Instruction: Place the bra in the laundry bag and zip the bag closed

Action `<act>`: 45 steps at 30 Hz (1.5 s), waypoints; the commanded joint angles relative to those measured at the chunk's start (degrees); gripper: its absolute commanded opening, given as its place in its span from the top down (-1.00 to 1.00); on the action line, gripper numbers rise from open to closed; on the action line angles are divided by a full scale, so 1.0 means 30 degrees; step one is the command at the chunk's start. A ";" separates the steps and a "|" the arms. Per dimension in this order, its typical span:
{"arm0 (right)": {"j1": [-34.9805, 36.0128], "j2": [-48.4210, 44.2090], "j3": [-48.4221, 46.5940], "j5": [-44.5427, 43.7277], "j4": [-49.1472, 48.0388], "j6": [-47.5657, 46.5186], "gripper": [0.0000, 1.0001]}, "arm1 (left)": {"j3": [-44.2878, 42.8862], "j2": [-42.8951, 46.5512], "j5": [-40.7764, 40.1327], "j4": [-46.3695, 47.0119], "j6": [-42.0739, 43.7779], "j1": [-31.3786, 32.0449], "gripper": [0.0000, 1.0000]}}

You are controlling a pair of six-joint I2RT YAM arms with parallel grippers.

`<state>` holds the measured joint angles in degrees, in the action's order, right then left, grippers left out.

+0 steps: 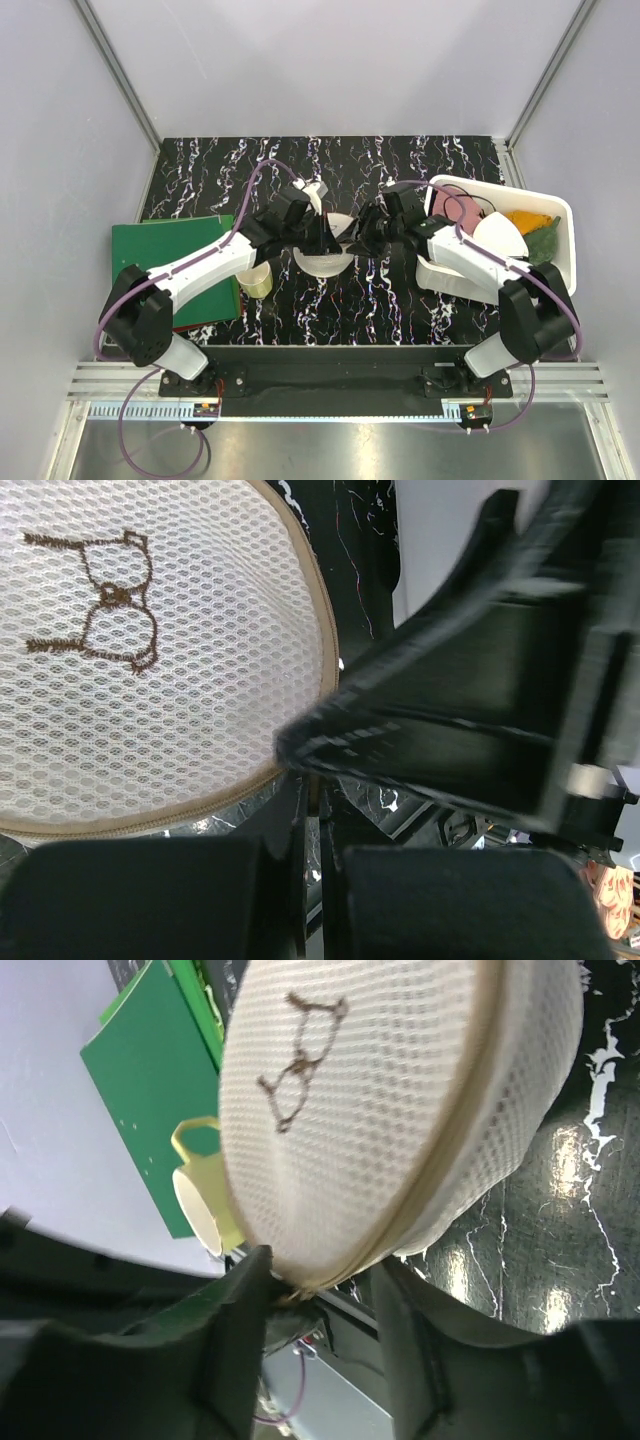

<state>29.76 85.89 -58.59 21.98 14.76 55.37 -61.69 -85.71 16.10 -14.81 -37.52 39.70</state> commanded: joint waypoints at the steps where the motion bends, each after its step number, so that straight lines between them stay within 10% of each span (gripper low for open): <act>1: 0.0130 0.0170 0.0369 -0.1077 -0.2461 0.2050 0.10 | -0.0354 0.0972 0.0142 0.0865 0.0142 0.0037 1.00; 7: -0.1738 0.0843 -0.0041 -0.0914 -0.2256 0.0500 1.00 | 0.0782 0.1964 -0.0999 -0.0043 0.0377 -0.0400 1.00; 17: -0.3709 0.4614 -0.5337 0.2807 0.0670 -0.6384 0.97 | 0.2782 0.4753 -0.1765 -0.1307 0.1139 -0.3658 1.00; 22: -0.3475 0.4714 -0.7016 0.1936 0.3630 -0.6623 -0.16 | 0.1054 0.3407 -0.0826 -0.0692 0.0671 -0.1872 1.00; 26: -0.2978 0.1587 -0.4124 0.0732 0.3490 -0.4871 -0.44 | 0.0175 0.2528 -0.0883 -0.0485 0.0290 -0.1224 1.00; 32: -0.1717 -0.1204 0.0157 0.1727 -0.1454 0.0427 -0.41 | -0.0530 0.1472 -0.0766 -0.0279 0.0085 -0.0754 1.00; 45: -0.0955 0.2043 -0.0978 0.1697 -0.4071 0.1581 0.17 | -0.0091 0.1764 -0.0473 0.0073 0.0289 -0.0402 1.00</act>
<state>26.17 89.54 -58.50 26.59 7.27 58.33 -60.53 -81.60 13.30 -17.45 -37.12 38.22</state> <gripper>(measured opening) 0.443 0.026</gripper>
